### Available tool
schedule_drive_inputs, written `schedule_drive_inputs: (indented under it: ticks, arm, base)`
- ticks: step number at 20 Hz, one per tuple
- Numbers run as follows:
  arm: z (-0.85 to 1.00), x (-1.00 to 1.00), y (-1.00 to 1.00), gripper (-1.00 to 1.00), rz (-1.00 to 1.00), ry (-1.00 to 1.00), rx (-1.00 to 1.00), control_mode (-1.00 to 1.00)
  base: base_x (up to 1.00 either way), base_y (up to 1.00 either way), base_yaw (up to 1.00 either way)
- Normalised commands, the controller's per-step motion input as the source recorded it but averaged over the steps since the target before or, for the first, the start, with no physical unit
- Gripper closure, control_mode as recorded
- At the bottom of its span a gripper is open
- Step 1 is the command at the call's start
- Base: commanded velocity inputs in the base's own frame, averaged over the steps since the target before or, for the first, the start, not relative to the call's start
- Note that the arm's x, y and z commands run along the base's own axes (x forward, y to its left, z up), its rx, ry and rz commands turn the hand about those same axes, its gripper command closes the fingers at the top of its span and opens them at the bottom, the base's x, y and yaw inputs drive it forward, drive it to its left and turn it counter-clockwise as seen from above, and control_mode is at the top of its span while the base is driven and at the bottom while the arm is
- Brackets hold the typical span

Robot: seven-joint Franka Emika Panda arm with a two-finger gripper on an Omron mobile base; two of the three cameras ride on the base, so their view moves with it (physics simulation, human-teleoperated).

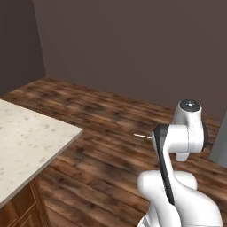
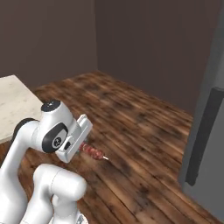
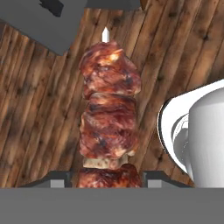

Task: Place the cold items (orange and onion) from the fridge in one tupperware on the dining counter. Place the warm items (kebab skewer and hot dog) in the stove area in another tupperware.

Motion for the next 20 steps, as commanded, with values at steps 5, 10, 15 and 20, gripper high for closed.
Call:
schedule_drive_inputs:
  ticks: [5,10,15,20]
  arm:
    - [0.00,0.00,0.00,1.00,0.00,0.00,0.00,1.00]
    - [0.00,0.00,0.00,1.00,0.00,0.00,0.00,1.00]
    - [0.00,0.00,0.00,1.00,0.00,0.00,0.00,1.00]
    - [0.00,0.00,0.00,1.00,0.00,0.00,0.00,1.00]
  base:
    - [0.95,-0.06,0.21]
    - [1.00,-0.04,0.22]
    - [1.00,-0.05,0.27]
    - [1.00,-0.13,0.39]
